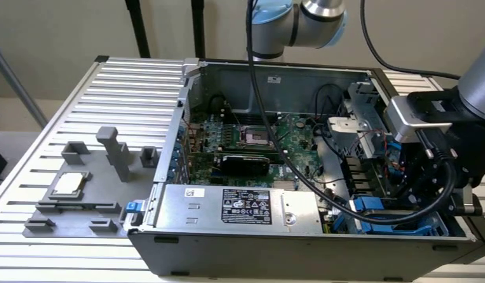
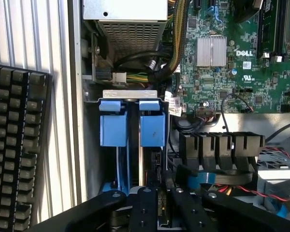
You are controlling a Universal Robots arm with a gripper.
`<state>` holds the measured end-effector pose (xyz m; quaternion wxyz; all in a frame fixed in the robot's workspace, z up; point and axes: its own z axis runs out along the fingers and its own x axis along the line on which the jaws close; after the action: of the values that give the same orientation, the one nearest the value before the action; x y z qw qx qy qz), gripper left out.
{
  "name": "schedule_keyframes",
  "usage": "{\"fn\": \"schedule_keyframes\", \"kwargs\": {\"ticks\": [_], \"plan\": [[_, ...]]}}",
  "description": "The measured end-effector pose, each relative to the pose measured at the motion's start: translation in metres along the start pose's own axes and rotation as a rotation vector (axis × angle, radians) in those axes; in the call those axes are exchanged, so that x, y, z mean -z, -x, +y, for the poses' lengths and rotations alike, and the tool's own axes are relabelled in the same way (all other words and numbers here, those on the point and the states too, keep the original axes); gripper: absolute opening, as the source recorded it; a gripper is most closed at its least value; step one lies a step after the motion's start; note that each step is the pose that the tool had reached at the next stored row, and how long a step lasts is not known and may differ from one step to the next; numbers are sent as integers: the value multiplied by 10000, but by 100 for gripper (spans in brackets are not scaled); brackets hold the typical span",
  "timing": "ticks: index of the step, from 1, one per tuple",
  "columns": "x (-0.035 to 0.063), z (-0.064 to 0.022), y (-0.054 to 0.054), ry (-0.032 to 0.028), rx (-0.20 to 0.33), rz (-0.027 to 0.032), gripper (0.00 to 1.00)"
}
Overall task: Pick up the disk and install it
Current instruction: 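Insert the first disk wire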
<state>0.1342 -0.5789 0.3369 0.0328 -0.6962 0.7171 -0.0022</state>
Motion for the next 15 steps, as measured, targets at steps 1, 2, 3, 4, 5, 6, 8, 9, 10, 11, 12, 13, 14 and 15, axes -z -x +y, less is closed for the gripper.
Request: {"fn": "schedule_keyframes", "kwargs": {"ticks": [1, 2, 3, 4, 5, 6, 8, 9, 10, 11, 12, 13, 14, 15], "plan": [[-3, 0, 2, -2, -2, 17, 16], [-6, 0, 4, -3, -5, 31, 16], [-9, 1, 7, -4, -8, 41, 16], [-11, 1, 10, -4, -9, 49, 16], [-12, 1, 12, -4, -10, 57, 16], [-14, 1, 14, -5, -11, 65, 16], [-17, 1, 18, -5, -12, 77, 16], [-19, 1, 20, -5, -13, 81, 16], [-20, 0, 22, -5, -13, 86, 16], [-21, -3, 24, -5, -12, 89, 16], [-23, -6, 26, -5, -12, 91, 16], [-24, -10, 28, -5, -13, 92, 16], [-24, -14, 29, -4, -13, 94, 16], [-25, -16, 30, -5, -12, 97, 16]]}}
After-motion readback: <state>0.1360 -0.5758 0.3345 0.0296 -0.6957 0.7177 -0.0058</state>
